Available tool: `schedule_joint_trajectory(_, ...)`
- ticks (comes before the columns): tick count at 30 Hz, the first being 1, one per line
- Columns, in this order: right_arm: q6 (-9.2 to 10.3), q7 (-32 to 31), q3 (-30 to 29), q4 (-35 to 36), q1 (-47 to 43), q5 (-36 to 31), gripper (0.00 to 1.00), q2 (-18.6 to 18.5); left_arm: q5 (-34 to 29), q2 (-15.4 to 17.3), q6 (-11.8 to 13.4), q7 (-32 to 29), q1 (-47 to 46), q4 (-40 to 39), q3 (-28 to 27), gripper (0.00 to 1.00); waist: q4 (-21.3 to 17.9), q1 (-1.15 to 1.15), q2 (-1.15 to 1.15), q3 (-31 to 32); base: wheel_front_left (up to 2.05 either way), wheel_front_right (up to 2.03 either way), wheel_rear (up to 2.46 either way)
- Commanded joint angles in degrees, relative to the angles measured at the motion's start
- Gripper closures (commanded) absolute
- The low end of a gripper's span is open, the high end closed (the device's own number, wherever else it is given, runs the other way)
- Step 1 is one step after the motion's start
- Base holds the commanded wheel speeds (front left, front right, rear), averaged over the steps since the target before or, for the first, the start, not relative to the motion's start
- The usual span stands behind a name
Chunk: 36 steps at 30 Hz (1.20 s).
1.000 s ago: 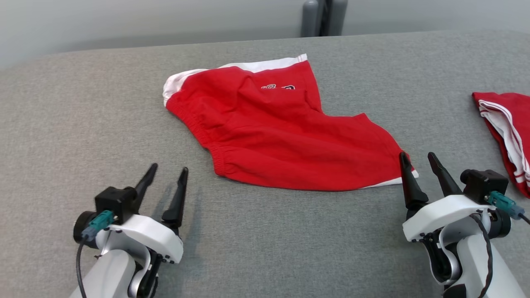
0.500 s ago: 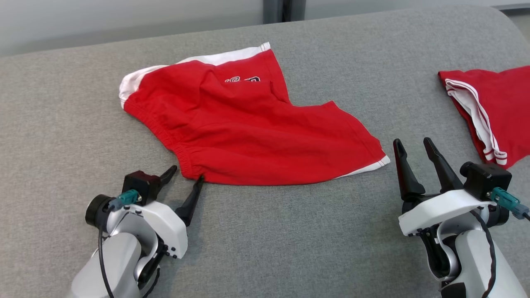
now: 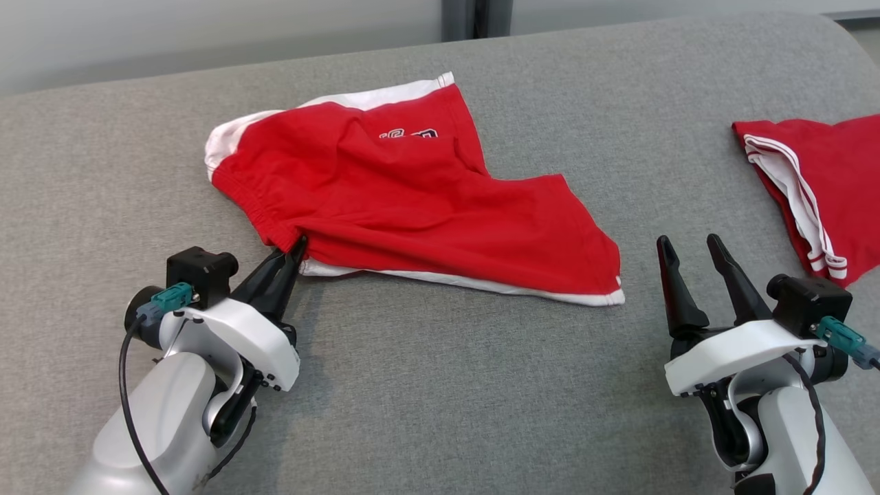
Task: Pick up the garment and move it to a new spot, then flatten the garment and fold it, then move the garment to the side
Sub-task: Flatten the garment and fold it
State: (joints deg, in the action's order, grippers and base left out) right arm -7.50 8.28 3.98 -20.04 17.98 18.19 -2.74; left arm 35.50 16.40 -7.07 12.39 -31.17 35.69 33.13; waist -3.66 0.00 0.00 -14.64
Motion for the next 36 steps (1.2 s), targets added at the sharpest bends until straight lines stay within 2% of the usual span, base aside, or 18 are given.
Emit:
schedule_joint_trajectory(1,0.01,0.4,-0.1,-0.2,-0.6,0.1,0.00,-0.4,0.1,0.9,-0.4,-0.2,-0.9,-0.7,0.5,1.00,0.6,0.00,0.00,0.7,0.00,0.00,0.00)
schedule_joint_trajectory(7,0.01,0.2,0.2,-0.7,-0.9,0.3,0.00,-0.3,2.4,4.8,-0.4,-5.4,1.2,-7.0,4.9,1.00,2.3,0.00,0.00,2.6,0.00,0.00,0.00)
schedule_joint_trajectory(17,0.02,0.6,0.7,-1.6,-1.8,0.9,0.00,-0.4,9.3,18.4,-0.4,-19.2,6.4,-24.7,11.6,1.00,4.4,0.00,0.00,4.0,0.00,0.00,0.00)
schedule_joint_trajectory(22,0.01,1.0,1.3,-2.0,-1.3,1.3,0.00,-0.4,12.4,22.9,0.4,-26.1,7.7,-30.9,12.0,1.00,5.0,0.00,0.00,3.4,0.00,0.00,0.00)
schedule_joint_trajectory(24,0.01,1.1,1.7,-2.2,-0.9,1.4,0.00,-0.3,11.8,23.5,1.4,-27.7,7.1,-31.6,12.3,1.00,4.9,0.00,0.00,3.0,0.00,0.00,0.00)
schedule_joint_trajectory(30,0.01,1.1,3.2,-2.8,0.3,1.2,0.00,-0.4,11.1,20.4,5.7,-30.5,4.1,-27.4,12.2,1.00,3.8,0.00,0.00,1.6,0.00,0.00,0.00)
schedule_joint_trajectory(36,0.01,1.5,3.8,-3.1,1.4,1.0,0.00,-0.4,9.7,17.1,7.5,-31.4,1.0,-20.2,13.0,1.00,2.4,0.00,0.00,0.4,0.00,0.00,0.00)
